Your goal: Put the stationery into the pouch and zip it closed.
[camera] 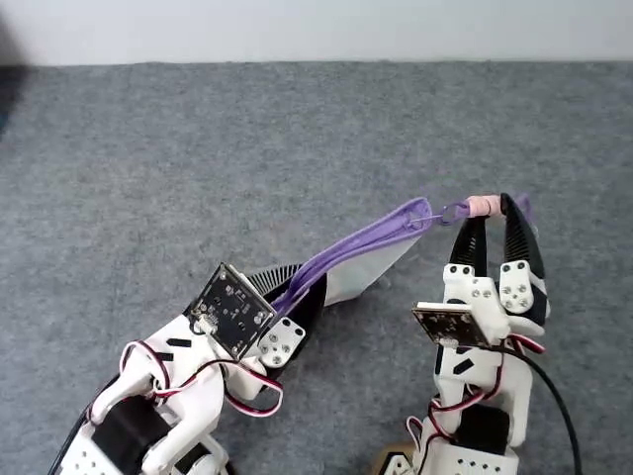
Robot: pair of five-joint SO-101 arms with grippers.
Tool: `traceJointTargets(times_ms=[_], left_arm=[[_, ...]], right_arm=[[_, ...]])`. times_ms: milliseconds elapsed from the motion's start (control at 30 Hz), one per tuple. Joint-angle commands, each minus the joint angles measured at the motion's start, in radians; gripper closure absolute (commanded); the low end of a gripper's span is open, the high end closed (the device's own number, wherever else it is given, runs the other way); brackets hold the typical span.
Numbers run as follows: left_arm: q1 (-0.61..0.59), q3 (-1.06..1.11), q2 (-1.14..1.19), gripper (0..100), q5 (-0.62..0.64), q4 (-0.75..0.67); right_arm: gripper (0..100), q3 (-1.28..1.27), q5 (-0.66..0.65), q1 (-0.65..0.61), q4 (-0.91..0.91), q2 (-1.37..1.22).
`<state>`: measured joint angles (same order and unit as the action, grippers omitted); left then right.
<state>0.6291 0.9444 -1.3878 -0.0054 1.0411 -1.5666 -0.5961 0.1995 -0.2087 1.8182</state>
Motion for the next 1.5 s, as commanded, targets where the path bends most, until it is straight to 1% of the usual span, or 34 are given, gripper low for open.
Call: traceJointTargets(times_ms=[0,67,100,167,267,333,367,467,533,600,733,833,933,1100,1233,1333,1467], left_arm=[[-0.06,-0.061,-0.048,99,0.005,0.003],[-0.066,-0.048,-0.048,98,0.005,0.003],[-0.069,-0.042,-0.049,96,0.005,0.003],[-0.11,-0.038,-0.054,88,0.011,0.003],[-0.203,-0.048,-0.055,74,0.051,-0.026],[-0.267,-0.11,-0.055,68,0.055,-0.015],[-0.293,-0.148,-0.054,66,0.055,0.002],[-0.35,-0.243,-0.049,66,0.055,0.063],[-0.388,-0.266,-0.049,66,0.054,0.094],[-0.442,-0.266,-0.048,66,0.054,0.097],[-0.552,-0.265,-0.048,66,0.061,0.097],[-0.667,-0.246,-0.049,66,0.098,0.098],[-0.783,-0.236,-0.048,66,0.109,0.114],[-0.911,-0.176,-0.054,66,0.107,0.127],[-0.956,-0.15,-0.054,66,0.11,0.184],[-0.953,-0.125,-0.054,66,0.152,0.232],[-0.954,-0.065,-0.055,68,0.19,0.239]], right_arm=[[99.1,0.021,-0.006,0.05,0.004,-0.005],[99.1,0.04,-0.006,0.013,0.001,-0.007],[99.1,0.043,-0.006,-0.007,0.001,-0.007],[99.1,0.043,-0.006,-0.033,-0.001,-0.007],[99.1,0.029,-0.006,-0.056,-0.002,-0.015],[99.1,0.002,-0.006,-0.058,-0.002,-0.007],[99.1,-0.008,-0.006,-0.056,-0.002,-0.007],[99.1,-0.018,-0.002,-0.053,-0.002,-0.01],[99.1,-0.018,0.0,-0.061,-0.019,-0.015],[99.1,-0.018,0.012,-0.061,-0.084,-0.015],[99.1,-0.028,0.106,-0.061,-0.231,-0.016],[99.1,-0.049,0.141,-0.061,-0.295,-0.016],[99.1,-0.063,0.18,-0.058,-0.354,-0.016],[99.1,-0.063,0.261,-0.061,-0.467,-0.016],[99.1,-0.057,0.328,-0.061,-0.532,-0.007],[98.7,-0.054,0.413,-0.061,-0.575,-0.005],[98.7,-0.023,0.522,-0.065,-0.661,-0.005]])
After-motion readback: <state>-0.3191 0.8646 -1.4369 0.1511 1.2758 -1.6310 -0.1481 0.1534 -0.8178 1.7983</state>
